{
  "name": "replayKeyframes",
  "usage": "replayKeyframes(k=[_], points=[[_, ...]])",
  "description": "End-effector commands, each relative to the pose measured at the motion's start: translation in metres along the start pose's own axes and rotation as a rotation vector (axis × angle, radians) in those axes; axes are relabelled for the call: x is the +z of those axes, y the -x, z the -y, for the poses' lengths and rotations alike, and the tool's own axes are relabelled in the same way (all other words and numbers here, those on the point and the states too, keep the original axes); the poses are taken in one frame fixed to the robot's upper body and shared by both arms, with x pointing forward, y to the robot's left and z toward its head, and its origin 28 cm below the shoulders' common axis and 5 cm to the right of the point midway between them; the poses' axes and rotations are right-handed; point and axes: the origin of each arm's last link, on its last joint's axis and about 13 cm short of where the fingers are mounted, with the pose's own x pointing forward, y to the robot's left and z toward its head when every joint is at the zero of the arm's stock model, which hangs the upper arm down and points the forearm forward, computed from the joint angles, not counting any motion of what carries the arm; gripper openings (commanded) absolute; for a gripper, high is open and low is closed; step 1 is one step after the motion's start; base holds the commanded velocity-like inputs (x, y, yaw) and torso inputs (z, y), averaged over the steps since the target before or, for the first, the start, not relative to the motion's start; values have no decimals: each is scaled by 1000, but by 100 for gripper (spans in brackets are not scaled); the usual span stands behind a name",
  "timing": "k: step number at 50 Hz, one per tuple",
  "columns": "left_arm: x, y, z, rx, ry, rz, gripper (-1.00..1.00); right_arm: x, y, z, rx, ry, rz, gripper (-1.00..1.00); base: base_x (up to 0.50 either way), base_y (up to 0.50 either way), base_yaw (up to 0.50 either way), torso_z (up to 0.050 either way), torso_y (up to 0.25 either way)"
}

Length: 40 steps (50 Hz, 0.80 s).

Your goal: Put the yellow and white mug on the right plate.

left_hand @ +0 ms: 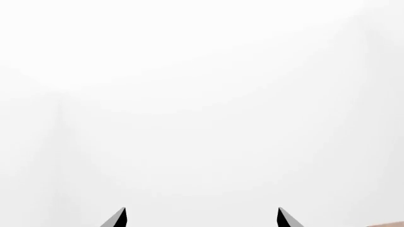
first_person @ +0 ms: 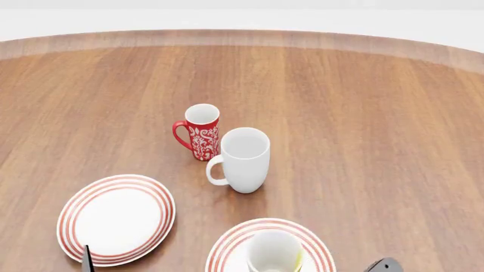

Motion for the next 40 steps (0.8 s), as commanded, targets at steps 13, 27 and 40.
replayKeyframes(k=[13, 27, 40], points=[[-22, -14, -21, 74, 16, -211, 100, -21, -27, -33, -439, -247, 669, 100, 0, 0, 0, 0, 0], [-52, -2, -63, 226, -114, -295, 100, -38, -41, -17, -760, -339, 846, 100, 0, 0, 0, 0, 0], [-68, -21, -106, 522, -210, -261, 100, -38, -39, 12, -1125, -328, 978, 100, 0, 0, 0, 0, 0]])
